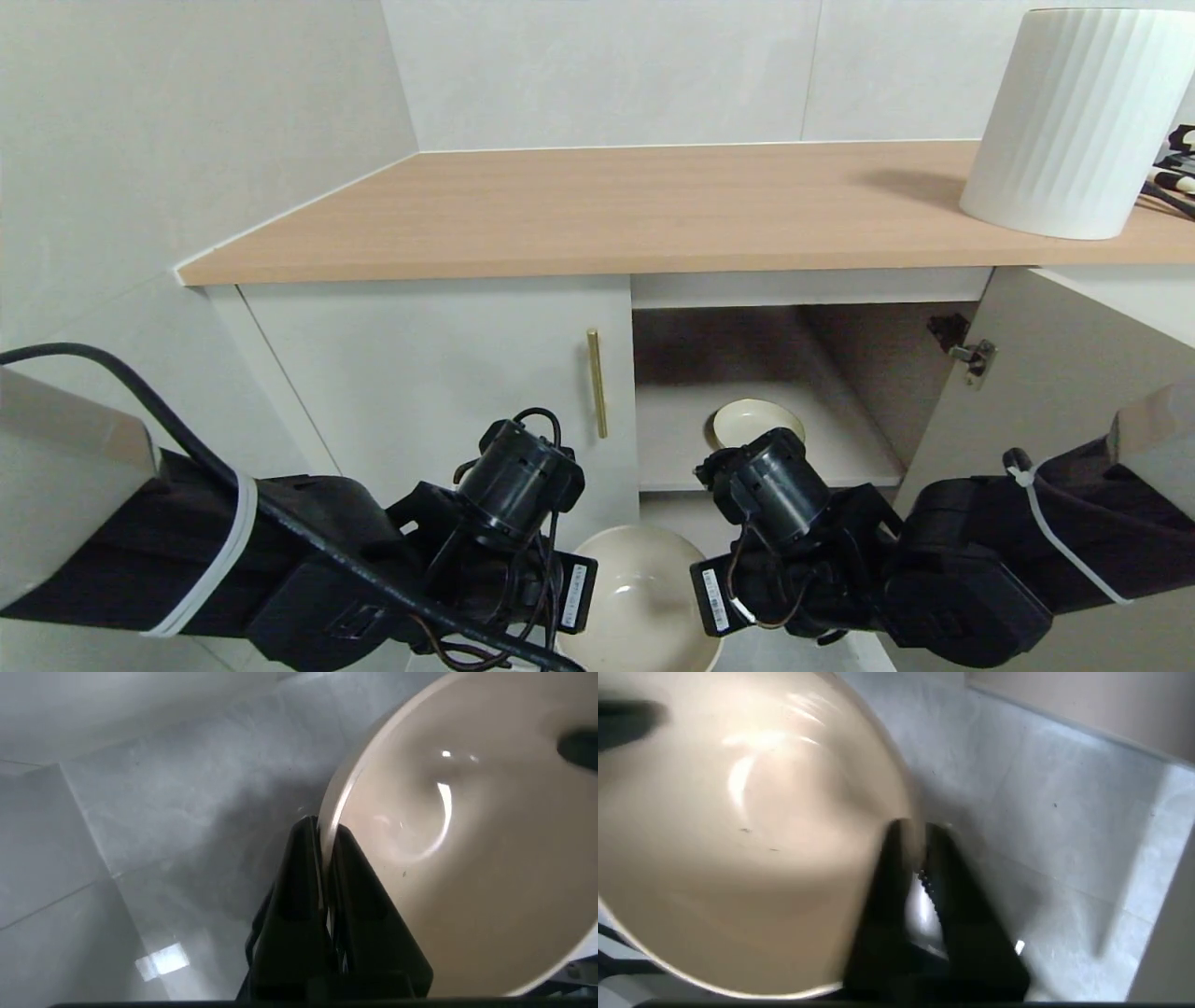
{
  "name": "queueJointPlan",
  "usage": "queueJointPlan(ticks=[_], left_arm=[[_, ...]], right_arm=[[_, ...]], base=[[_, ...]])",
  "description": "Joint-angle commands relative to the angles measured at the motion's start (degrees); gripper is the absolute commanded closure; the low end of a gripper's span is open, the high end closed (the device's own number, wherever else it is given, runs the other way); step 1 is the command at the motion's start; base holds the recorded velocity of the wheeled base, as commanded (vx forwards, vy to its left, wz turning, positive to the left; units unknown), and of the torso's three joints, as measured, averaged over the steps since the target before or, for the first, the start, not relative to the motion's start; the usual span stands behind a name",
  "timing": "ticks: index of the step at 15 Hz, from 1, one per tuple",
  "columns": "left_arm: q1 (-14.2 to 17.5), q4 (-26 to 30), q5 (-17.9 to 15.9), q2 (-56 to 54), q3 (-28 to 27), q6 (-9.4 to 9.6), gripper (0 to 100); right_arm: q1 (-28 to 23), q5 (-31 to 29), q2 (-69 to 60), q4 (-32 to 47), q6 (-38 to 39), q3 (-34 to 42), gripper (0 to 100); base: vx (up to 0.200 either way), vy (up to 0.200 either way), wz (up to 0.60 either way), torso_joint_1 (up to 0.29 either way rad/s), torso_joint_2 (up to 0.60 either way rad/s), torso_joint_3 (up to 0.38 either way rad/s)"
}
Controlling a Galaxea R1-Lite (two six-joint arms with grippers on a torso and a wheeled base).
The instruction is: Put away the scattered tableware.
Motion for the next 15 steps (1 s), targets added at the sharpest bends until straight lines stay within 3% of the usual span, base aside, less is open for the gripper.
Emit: queueJointPlan(ticks=[1,7,8,12,15], left_arm=[[0.06,0.22,0.24,-0.1,0.01,0.01,100],[0.06,0.22,0.94,-0.1,0.01,0.01,100],[0.06,0.22,1.38,-0.1,0.01,0.01,0],[0.06,0.22,1.47,0.16,-0.25,-1.4,0],[0.06,0.22,1.47,0.08,-0.25,-1.4,0]], right_arm=[[0.0,-0.28,0.29,0.29,-0.08,0.05,100],[0.0,-0.28,0.64,0.29,-0.08,-0.04,100],[0.0,-0.28,0.73,0.29,-0.08,-0.04,100],[0.0,-0.28,1.17,0.38,-0.16,0.05,100],[-0.35,-0.46,2.14,0.38,-0.25,0.05,100]], base=[[0.0,0.0,0.0,0.0,0.0,0.0],[0.0,0.0,0.0,0.0,0.0,0.0],[0.0,0.0,0.0,0.0,0.0,0.0],[0.0,0.0,0.0,0.0,0.0,0.0],[0.0,0.0,0.0,0.0,0.0,0.0]])
